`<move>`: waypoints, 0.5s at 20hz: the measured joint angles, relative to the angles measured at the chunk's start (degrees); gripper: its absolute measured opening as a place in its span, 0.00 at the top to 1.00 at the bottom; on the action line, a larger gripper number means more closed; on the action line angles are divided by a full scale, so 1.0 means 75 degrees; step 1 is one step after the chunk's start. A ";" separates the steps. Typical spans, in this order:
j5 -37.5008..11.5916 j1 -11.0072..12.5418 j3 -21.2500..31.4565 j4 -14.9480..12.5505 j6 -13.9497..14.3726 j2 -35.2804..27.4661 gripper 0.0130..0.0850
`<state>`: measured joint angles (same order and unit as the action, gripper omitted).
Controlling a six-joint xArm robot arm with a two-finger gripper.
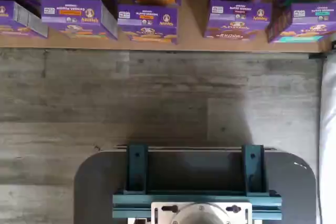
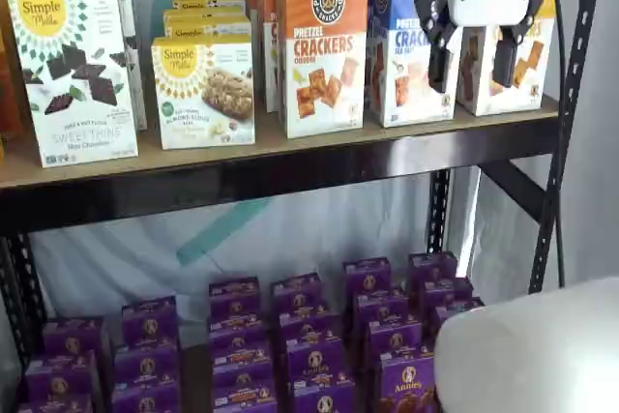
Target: Retrieve the yellow and white box located on the top shelf, the sixth one from the left
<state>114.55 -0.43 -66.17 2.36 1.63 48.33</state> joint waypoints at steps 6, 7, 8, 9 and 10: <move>0.0110 0.1059 0.0016 0.1222 -0.0535 -0.0025 0.00; 0.0110 0.1035 0.0010 0.1196 -0.0527 -0.0035 0.00; 0.0106 0.1001 0.0005 0.1154 -0.0514 -0.0048 0.00; 0.0093 0.0956 0.0003 0.1094 -0.0497 -0.0059 0.00; 0.0068 0.0911 0.0003 0.1026 -0.0485 -0.0069 0.00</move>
<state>115.05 6.40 -66.15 10.05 -2.01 47.81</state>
